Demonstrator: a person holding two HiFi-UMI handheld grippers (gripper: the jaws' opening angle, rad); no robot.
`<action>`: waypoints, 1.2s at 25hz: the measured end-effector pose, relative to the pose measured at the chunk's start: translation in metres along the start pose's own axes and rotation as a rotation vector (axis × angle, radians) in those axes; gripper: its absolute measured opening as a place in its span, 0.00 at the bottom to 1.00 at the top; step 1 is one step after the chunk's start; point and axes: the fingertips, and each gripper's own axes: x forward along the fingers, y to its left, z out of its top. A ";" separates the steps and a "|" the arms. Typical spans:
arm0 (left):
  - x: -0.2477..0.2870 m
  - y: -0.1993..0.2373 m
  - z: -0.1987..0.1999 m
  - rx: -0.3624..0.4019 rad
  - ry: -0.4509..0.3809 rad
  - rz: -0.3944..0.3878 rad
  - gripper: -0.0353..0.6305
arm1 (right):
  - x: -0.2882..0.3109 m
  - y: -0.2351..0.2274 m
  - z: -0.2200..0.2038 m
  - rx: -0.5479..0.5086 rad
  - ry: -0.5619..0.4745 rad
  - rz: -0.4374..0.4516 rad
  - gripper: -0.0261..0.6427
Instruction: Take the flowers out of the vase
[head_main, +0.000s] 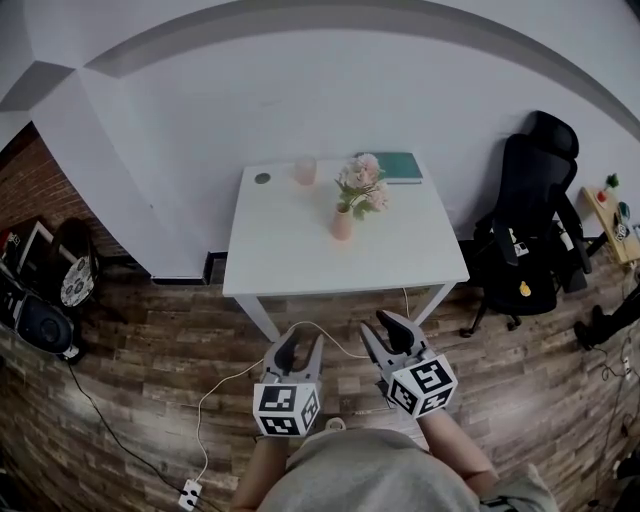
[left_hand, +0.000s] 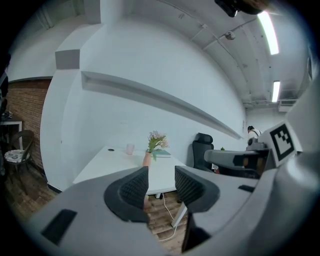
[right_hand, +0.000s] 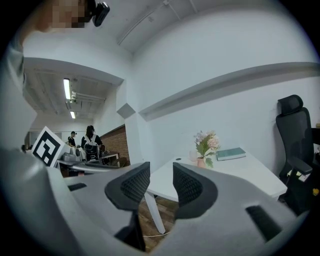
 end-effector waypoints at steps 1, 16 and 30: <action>0.004 0.004 0.001 0.000 0.001 0.000 0.28 | 0.005 -0.001 0.001 0.000 -0.001 -0.001 0.25; 0.050 0.030 0.005 -0.015 0.033 -0.017 0.28 | 0.057 -0.027 0.008 -0.001 0.008 -0.021 0.25; 0.131 0.077 0.029 -0.024 0.022 0.023 0.28 | 0.147 -0.085 0.020 -0.032 0.016 -0.007 0.25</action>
